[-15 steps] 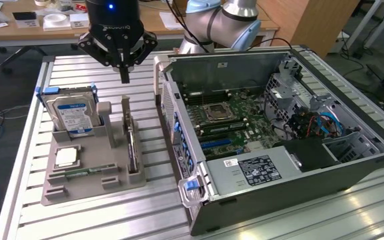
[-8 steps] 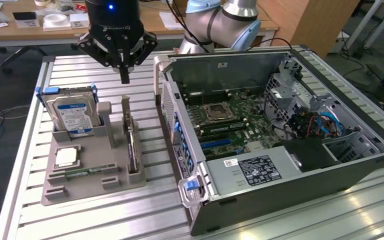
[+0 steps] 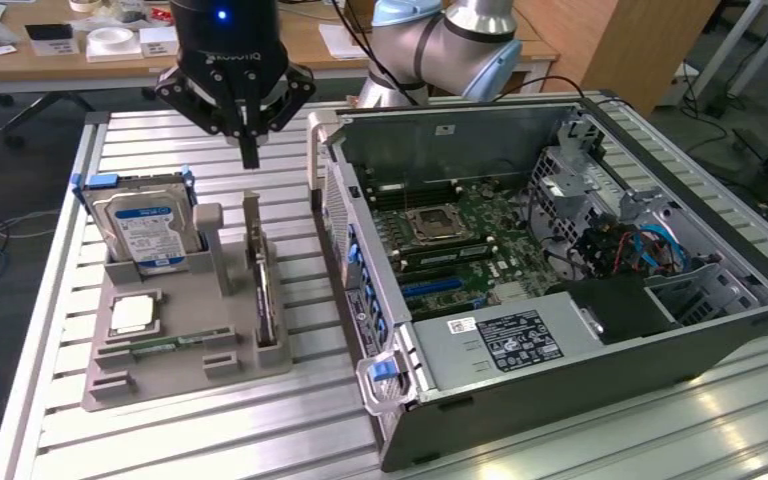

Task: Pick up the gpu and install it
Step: 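Reach for the gpu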

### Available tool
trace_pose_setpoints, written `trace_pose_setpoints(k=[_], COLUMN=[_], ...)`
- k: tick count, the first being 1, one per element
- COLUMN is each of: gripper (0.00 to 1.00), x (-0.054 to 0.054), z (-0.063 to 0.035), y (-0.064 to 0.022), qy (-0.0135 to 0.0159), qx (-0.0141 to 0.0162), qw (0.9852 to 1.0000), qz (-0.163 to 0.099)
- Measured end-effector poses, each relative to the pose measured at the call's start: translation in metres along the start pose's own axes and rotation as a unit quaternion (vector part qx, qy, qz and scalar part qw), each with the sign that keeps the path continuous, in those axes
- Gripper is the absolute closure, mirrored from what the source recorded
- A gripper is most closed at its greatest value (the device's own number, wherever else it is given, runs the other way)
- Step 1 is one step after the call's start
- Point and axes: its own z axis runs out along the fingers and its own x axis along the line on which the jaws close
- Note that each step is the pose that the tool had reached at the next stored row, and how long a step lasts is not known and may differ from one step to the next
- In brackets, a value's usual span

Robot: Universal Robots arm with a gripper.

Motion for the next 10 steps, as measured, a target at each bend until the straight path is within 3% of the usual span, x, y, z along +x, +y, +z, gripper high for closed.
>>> trace_pose_setpoints(k=[10], gripper=[0.89], x=[-0.0006], z=[-0.0003], y=[-0.0066], qy=[0.0000], qx=[0.0000], qw=[1.0000], qz=[0.000])
